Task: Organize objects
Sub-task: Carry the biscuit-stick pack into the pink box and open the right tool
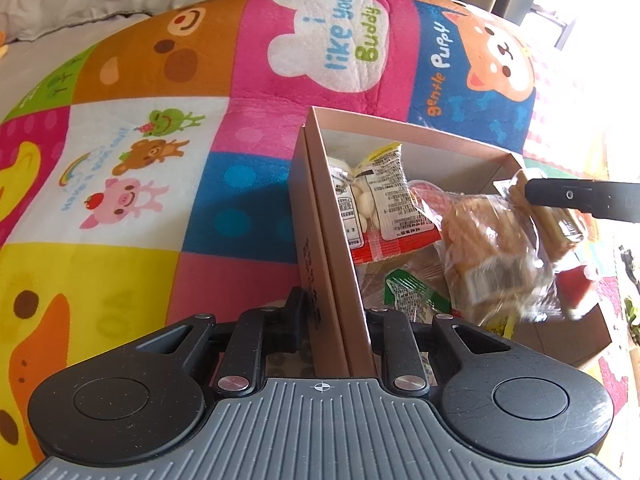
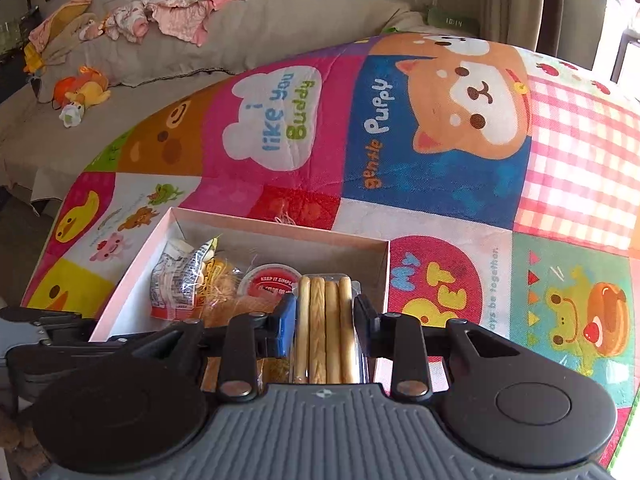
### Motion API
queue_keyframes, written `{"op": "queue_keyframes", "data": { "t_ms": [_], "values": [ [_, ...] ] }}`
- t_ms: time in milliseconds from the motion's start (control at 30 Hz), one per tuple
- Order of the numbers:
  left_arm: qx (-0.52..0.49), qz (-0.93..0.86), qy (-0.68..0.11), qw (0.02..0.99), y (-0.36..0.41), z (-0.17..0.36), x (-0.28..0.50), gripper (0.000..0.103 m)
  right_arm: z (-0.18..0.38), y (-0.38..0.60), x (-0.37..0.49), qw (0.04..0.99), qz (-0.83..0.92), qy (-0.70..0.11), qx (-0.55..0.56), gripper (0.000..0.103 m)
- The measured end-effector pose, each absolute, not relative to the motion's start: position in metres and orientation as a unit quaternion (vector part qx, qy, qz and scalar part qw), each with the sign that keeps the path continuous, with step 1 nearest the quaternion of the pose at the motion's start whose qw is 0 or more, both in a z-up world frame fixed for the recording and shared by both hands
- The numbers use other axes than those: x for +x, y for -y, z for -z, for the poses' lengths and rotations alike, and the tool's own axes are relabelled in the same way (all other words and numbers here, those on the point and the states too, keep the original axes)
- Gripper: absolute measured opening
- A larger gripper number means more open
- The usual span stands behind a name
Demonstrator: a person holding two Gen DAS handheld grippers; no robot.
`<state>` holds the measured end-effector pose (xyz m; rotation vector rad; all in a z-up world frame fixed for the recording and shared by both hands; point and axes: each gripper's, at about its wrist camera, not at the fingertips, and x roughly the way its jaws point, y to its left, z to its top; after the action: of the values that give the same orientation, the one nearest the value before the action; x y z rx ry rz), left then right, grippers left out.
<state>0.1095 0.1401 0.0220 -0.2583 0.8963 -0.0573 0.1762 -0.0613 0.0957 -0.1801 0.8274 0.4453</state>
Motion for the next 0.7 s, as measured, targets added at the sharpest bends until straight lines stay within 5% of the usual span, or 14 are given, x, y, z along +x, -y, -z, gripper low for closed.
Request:
{"op": "queue_keyframes", "data": {
  "t_ms": [267, 433, 700],
  "values": [
    [-0.127, 0.028, -0.433, 0.892, -0.141, -0.022, 0.110, 0.023, -0.105, 0.094, 0.154, 0.898, -0.222, -0.369, -0.090, 0.036],
    [-0.124, 0.020, -0.437, 0.891, -0.138, -0.024, 0.112, 0.022, -0.102, 0.124, 0.105, 0.888, -0.261, -0.361, -0.114, 0.072],
    [-0.145, 0.040, -0.456, 0.877, -0.112, -0.025, 0.151, 0.021, -0.056, 0.137, 0.067, 0.882, -0.248, -0.380, -0.125, 0.073]
  ]
}}
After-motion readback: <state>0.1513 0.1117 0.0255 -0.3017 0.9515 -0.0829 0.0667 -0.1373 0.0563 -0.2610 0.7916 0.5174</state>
